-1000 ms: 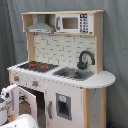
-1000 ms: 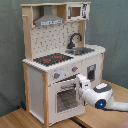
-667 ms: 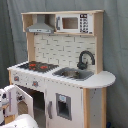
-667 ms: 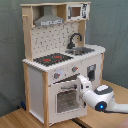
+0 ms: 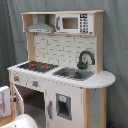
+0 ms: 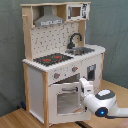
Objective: Play with the kitchen
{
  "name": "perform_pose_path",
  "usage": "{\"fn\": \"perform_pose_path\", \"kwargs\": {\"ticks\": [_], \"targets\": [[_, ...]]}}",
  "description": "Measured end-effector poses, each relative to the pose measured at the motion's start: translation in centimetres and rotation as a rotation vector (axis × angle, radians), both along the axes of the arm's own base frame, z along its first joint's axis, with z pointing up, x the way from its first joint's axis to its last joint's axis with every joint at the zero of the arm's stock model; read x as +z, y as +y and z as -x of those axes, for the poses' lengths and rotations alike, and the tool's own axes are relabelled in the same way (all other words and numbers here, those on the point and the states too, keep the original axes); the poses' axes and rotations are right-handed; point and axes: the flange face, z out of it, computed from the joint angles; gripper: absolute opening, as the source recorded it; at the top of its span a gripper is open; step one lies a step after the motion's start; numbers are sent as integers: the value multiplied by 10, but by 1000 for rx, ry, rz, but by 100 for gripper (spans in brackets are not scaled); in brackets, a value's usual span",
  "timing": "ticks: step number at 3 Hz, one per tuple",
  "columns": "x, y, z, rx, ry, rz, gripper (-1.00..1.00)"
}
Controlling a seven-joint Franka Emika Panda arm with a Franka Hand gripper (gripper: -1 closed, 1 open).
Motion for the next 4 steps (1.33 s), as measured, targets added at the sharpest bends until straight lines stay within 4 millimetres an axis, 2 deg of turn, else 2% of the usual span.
{"fn": "perform_pose_path", "kwargs": {"ticks": [1,2,3,4], "targets": [[0,14,13,-27,-4,0,-100],[1,10,17,-70,-15,5,-100],[1,10,19,-75,-16,5,100],[2,9,25,-92,-24,9,100]]}}
